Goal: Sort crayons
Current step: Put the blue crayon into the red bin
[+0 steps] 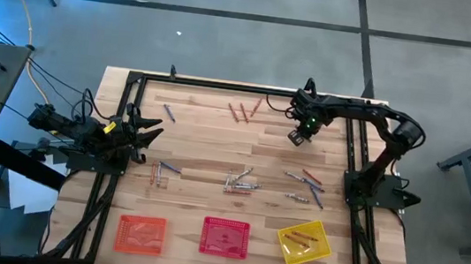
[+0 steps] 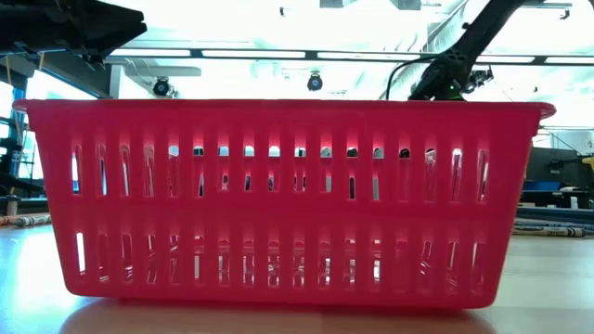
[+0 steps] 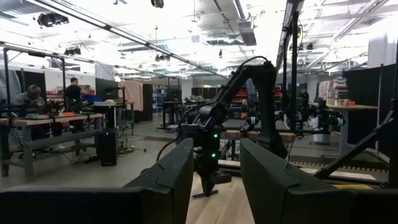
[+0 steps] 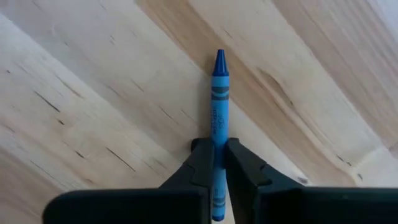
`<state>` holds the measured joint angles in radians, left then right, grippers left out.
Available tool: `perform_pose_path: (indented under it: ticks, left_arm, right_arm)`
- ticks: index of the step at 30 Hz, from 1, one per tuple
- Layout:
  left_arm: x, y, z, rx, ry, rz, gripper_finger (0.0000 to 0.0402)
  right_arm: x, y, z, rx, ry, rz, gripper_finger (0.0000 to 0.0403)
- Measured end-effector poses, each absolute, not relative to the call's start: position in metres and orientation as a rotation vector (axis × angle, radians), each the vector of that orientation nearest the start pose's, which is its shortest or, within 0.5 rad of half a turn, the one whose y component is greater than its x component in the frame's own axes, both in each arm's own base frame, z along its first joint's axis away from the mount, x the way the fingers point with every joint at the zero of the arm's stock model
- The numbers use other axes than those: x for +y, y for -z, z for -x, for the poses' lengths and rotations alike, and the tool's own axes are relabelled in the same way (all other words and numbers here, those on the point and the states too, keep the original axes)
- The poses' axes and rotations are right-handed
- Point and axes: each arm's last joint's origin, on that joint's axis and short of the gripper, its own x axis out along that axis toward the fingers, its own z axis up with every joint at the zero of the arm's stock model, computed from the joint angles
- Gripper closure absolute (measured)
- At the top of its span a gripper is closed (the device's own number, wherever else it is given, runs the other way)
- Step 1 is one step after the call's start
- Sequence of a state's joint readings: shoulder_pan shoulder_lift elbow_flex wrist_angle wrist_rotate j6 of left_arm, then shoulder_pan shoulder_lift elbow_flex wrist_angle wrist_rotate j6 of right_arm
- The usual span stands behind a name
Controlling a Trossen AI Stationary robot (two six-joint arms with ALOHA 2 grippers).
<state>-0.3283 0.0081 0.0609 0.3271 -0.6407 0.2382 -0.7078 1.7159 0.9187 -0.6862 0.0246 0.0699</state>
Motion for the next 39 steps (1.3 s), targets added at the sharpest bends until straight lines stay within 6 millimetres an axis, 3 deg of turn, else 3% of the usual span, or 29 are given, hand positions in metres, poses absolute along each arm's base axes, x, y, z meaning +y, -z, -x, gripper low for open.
perform_pose_path:
  ticks: [6, 12, 17, 22, 28, 39]
  left_arm:
    - [-0.01, -0.212, -0.083, -0.298, -0.346, -0.056, 0.0284]
    - [-0.01, -0.212, -0.083, -0.298, -0.346, -0.056, 0.0284]
    - [-0.01, -0.212, -0.083, -0.299, -0.346, -0.057, 0.0284]
    - [-0.01, -0.212, -0.083, -0.299, -0.348, -0.065, 0.0284]
    - [-0.01, -0.213, -0.083, -0.301, -0.348, -0.063, 0.0284]
    - [-0.01, -0.214, -0.083, -0.312, -0.347, -0.048, 0.0284]
  right_arm:
    - [-0.182, -0.145, -0.213, 1.453, 0.616, -0.595, 0.0397]
    - [-0.182, -0.168, -0.214, 1.36, 0.632, -0.595, 0.04]
    - [-0.16, -0.192, -0.228, 1.202, 0.522, -0.61, 0.0401]
    - [-0.117, -0.218, -0.261, 0.991, 0.317, -0.549, 0.0402]
    - [-0.042, -0.238, -0.299, 0.791, 0.073, -0.434, 0.0402]
    - [0.09, -0.245, -0.32, 0.536, -0.095, -0.258, 0.0402]
